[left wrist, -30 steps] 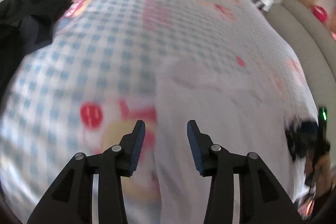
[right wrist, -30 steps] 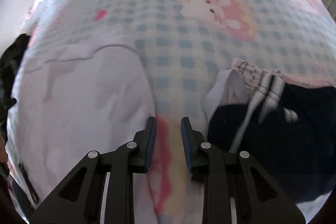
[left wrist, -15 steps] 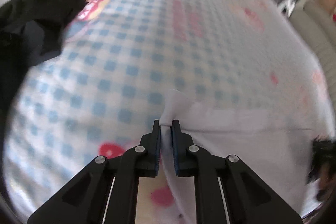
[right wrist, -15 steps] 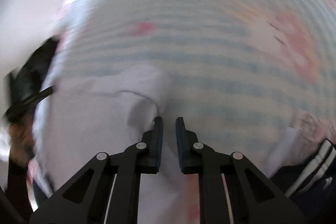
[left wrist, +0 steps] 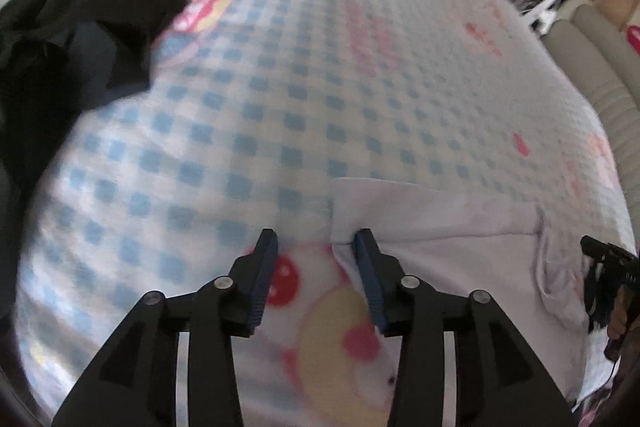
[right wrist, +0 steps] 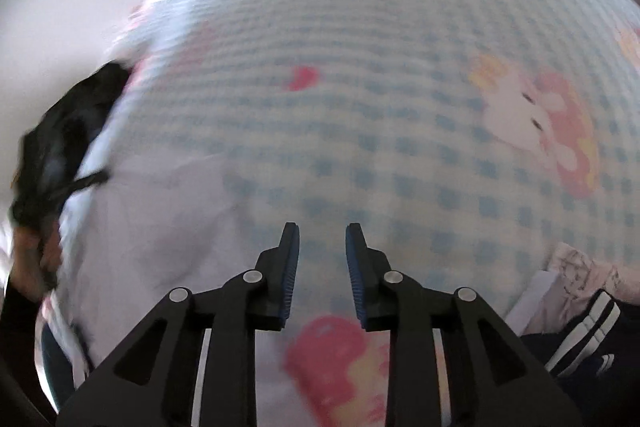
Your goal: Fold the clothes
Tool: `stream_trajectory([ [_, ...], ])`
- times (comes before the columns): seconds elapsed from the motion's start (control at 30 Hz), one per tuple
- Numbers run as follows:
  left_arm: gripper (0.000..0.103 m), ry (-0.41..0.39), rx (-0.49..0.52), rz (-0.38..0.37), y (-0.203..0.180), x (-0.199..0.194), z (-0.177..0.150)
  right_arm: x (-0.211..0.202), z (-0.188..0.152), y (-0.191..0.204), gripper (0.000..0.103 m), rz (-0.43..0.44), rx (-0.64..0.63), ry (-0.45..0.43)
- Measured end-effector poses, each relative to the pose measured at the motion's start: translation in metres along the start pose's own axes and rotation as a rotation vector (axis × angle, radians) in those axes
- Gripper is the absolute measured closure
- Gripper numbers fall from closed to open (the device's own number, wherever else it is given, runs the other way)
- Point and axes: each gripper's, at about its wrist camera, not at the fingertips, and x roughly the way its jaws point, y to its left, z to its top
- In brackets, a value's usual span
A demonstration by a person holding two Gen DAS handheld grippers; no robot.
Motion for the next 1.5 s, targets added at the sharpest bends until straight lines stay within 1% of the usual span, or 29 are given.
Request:
stream_trajectory([
  [0.1, 0.06, -0.022, 0.045, -0.025, 0.004, -0.005, 0.001, 0.007, -0.01, 0.045, 0.072, 0.057, -0.145, 0.067],
  [0.23, 0.059, -0.025, 0.074, -0.066, 0.008, -0.004, 0.003, 0.039, -0.013, 0.084, 0.072, 0.094, -0.225, 0.148],
  [0.27, 0.058, -0.03, 0.078, -0.069, 0.005, -0.003, 0.004, 0.049, -0.011, 0.086, 0.072, 0.09, -0.224, 0.156],
  [0.3, 0.051, -0.024, 0.082, -0.073, 0.0, -0.001, 0.005, 0.059, -0.008, 0.086, 0.072, 0.09, -0.216, 0.162],
  [0.33, 0.047, 0.002, 0.084, -0.083, -0.002, 0.004, 0.005, 0.063, -0.006, 0.085, 0.084, 0.068, -0.203, 0.147],
  [0.37, 0.047, 0.041, 0.087, -0.1, -0.005, 0.013, 0.007, 0.057, -0.004, 0.081, 0.096, 0.011, -0.182, 0.087],
  [0.43, 0.047, 0.063, 0.091, -0.092, -0.008, 0.023, 0.011, 0.035, 0.004, 0.066, 0.096, -0.094, -0.125, -0.05],
  [0.5, 0.047, 0.066, 0.081, -0.106, -0.012, 0.028, 0.02, 0.008, 0.014, 0.039, 0.097, -0.133, -0.034, -0.135],
  [0.6, 0.039, 0.084, 0.054, -0.162, -0.018, 0.037, 0.032, -0.018, 0.021, -0.018, 0.097, -0.183, 0.084, -0.16],
  [0.7, 0.038, 0.09, 0.052, -0.147, -0.025, 0.048, 0.033, -0.025, 0.016, -0.055, 0.097, -0.221, 0.166, -0.129],
  [0.77, 0.04, 0.085, 0.071, -0.137, -0.03, 0.051, 0.031, -0.019, 0.012, -0.061, 0.096, -0.264, 0.152, -0.105],
  [0.8, 0.046, 0.085, 0.085, -0.135, -0.033, 0.051, 0.03, -0.017, 0.008, -0.069, 0.096, -0.267, 0.15, -0.083],
  [0.87, 0.047, 0.094, 0.108, -0.135, -0.041, 0.052, 0.03, -0.009, 0.003, -0.081, 0.09, -0.217, 0.193, -0.052],
  [0.9, 0.045, 0.105, 0.114, -0.137, -0.045, 0.054, 0.03, -0.002, 0.001, -0.086, 0.08, -0.152, 0.221, -0.038],
  [0.93, 0.049, 0.115, 0.12, -0.139, -0.049, 0.056, 0.031, 0.007, 0.0, -0.089, 0.072, -0.109, 0.236, -0.022],
  [0.97, 0.059, 0.124, 0.132, -0.129, -0.054, 0.058, 0.032, 0.018, -0.001, -0.09, 0.074, -0.08, 0.245, -0.003],
  [1.0, 0.096, 0.122, 0.15, -0.116, -0.06, 0.057, 0.035, 0.031, -0.001, -0.091, 0.092, -0.097, 0.244, 0.032],
  [1.03, 0.098, 0.079, 0.161, -0.101, -0.065, 0.047, 0.039, 0.038, 0.0, -0.09, 0.1, -0.126, 0.239, 0.047],
  [1.07, 0.098, 0.027, 0.171, -0.085, -0.07, 0.036, 0.044, 0.035, 0.003, -0.088, 0.1, -0.139, 0.233, 0.026],
  [1.13, 0.098, -0.061, 0.172, -0.048, -0.072, 0.02, 0.051, 0.012, 0.012, -0.083, 0.1, -0.116, 0.195, -0.069],
  [1.17, 0.098, -0.092, 0.163, -0.02, -0.07, 0.016, 0.055, 0.004, 0.017, -0.087, 0.1, -0.088, 0.19, -0.106],
  [1.2, 0.098, -0.073, 0.155, -0.005, -0.067, 0.025, 0.055, 0.008, 0.019, -0.099, 0.1, -0.06, 0.232, -0.103],
  [1.27, 0.094, 0.013, 0.142, 0.016, -0.06, 0.051, 0.05, 0.026, 0.023, -0.129, 0.097, -0.007, 0.351, -0.062],
  [1.3, 0.094, 0.074, 0.137, 0.024, -0.057, 0.065, 0.046, 0.039, 0.022, -0.139, 0.092, -0.011, 0.395, -0.004],
  [1.37, 0.091, 0.046, 0.126, -0.011, -0.052, 0.058, 0.044, 0.045, 0.023, -0.139, 0.087, -0.041, 0.38, 0.024],
  [1.4, 0.078, 0.017, 0.107, -0.029, -0.047, 0.05, 0.046, 0.037, 0.023, -0.134, 0.083, -0.063, 0.355, -0.008],
  [1.43, 0.052, -0.014, 0.086, -0.047, -0.042, 0.042, 0.049, 0.026, 0.024, -0.128, 0.082, -0.09, 0.331, -0.045],
  [1.47, 0.042, -0.004, 0.075, -0.031, -0.039, 0.046, 0.052, 0.017, 0.022, -0.123, 0.079, -0.078, 0.319, -0.078],
  [1.5, 0.043, 0.016, 0.067, -0.007, -0.037, 0.053, 0.055, 0.008, 0.02, -0.119, 0.072, -0.05, 0.312, -0.109],
])
